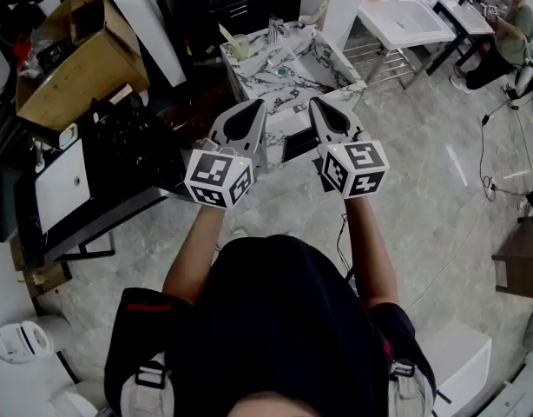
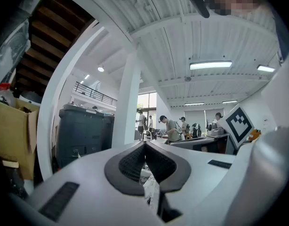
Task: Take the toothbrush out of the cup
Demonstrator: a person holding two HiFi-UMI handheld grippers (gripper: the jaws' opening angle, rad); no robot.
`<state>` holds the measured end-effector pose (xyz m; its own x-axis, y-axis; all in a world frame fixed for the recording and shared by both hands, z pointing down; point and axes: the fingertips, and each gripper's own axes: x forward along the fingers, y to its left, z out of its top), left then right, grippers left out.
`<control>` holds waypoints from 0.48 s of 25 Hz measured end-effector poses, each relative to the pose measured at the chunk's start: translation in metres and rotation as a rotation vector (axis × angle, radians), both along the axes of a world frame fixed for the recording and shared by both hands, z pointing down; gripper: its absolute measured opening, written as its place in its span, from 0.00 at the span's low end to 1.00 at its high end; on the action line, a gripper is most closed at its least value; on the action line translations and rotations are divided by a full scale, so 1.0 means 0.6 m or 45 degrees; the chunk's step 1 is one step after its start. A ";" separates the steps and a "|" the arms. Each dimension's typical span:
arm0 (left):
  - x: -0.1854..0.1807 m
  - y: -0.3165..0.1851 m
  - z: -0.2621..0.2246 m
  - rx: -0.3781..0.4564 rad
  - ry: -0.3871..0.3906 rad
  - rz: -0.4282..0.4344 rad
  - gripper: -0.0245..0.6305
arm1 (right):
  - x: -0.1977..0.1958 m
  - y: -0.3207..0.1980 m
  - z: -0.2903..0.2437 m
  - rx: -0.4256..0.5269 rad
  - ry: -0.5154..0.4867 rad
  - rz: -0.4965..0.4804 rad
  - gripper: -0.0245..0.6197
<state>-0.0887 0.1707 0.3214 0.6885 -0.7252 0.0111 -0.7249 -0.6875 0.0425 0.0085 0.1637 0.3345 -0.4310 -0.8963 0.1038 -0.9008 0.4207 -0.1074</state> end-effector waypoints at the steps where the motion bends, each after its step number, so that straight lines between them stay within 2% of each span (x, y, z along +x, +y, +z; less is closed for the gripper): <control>1: 0.000 0.000 0.000 -0.004 0.002 -0.005 0.05 | 0.002 0.001 -0.001 0.001 -0.005 0.001 0.09; 12: 0.014 0.019 0.000 -0.023 -0.008 -0.049 0.05 | 0.035 0.018 0.004 -0.006 -0.021 0.026 0.09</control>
<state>-0.0803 0.1821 0.3214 0.6600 -0.7507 0.0284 -0.7510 -0.6584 0.0499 0.0293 0.1746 0.3370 -0.4146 -0.9044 0.1011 -0.9072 0.4019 -0.1246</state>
